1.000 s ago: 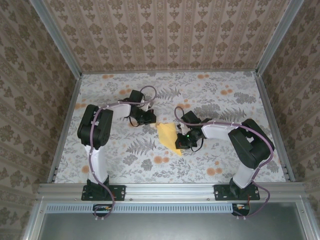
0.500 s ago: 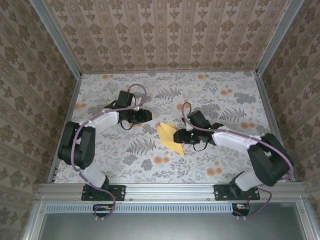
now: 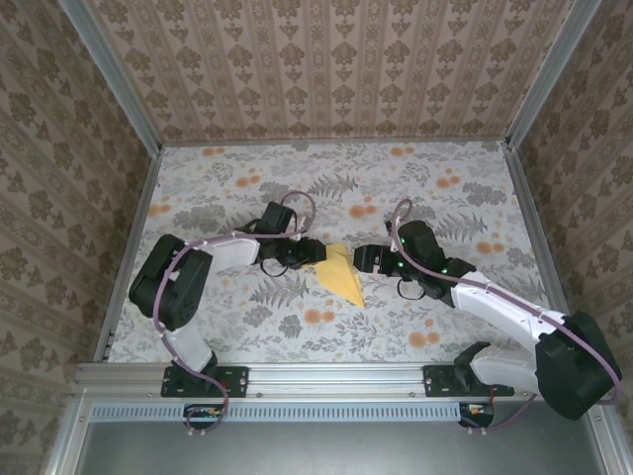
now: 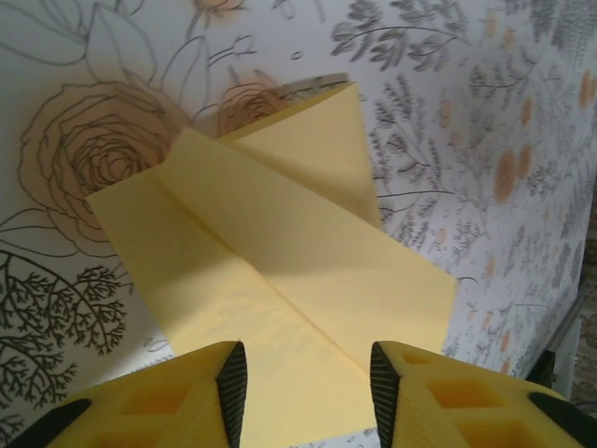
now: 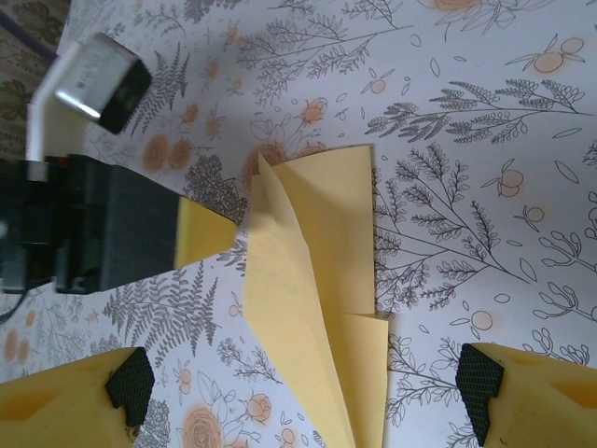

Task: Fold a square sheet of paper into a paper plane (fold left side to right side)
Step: Fourth fold the wing at the center of the table, then turn over the paper at the center of the table.

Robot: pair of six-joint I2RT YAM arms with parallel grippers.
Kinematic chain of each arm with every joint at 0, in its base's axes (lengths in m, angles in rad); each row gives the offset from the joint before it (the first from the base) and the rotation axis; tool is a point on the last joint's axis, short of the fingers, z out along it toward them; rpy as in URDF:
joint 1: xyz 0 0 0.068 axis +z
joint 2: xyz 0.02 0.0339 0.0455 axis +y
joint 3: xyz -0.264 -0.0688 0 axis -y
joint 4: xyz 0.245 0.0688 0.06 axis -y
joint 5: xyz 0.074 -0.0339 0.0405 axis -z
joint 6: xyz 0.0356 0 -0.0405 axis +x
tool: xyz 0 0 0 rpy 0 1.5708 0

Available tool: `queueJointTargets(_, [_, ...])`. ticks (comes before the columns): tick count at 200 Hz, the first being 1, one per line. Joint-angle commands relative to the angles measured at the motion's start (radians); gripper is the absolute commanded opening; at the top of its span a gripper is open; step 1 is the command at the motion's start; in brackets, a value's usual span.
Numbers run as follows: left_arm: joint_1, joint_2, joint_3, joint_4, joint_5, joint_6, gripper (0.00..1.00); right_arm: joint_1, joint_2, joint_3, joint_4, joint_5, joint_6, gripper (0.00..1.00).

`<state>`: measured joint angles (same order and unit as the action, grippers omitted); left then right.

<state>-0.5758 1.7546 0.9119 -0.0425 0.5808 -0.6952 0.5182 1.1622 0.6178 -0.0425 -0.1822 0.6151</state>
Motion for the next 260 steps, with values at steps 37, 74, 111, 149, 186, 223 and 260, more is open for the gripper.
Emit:
queueJointTargets(37, [-0.037, 0.084, 0.084, -0.016, 0.007, -0.03, 0.36, -0.021, -0.018, -0.006, -0.013, -0.014, -0.001, 0.87])
queueJointTargets(74, [-0.045, 0.11, 0.105, -0.02, 0.005, -0.034, 0.37, -0.026, 0.174, 0.082, -0.027, -0.181, -0.064, 0.71])
queueJointTargets(111, [-0.047, 0.115, 0.11, -0.022, 0.0, -0.036, 0.38, -0.026, 0.368, 0.163, 0.018, -0.22, -0.095, 0.68])
queueJointTargets(149, [-0.047, 0.102, 0.111, -0.033, -0.006, -0.031, 0.39, -0.026, 0.507, 0.232, 0.055, -0.283, -0.089, 0.57])
queueJointTargets(186, [-0.045, 0.077, 0.107, -0.064, -0.027, -0.022, 0.4, -0.026, 0.536, 0.237, 0.051, -0.25, -0.089, 0.35])
queueJointTargets(223, [-0.044, 0.054, 0.098, -0.081, -0.042, -0.027, 0.44, -0.033, 0.54, 0.236, 0.033, -0.21, -0.095, 0.04])
queueJointTargets(260, [-0.044, 0.068, 0.102, -0.072, -0.032, -0.031, 0.45, -0.043, 0.521, 0.226, 0.025, -0.198, -0.095, 0.02])
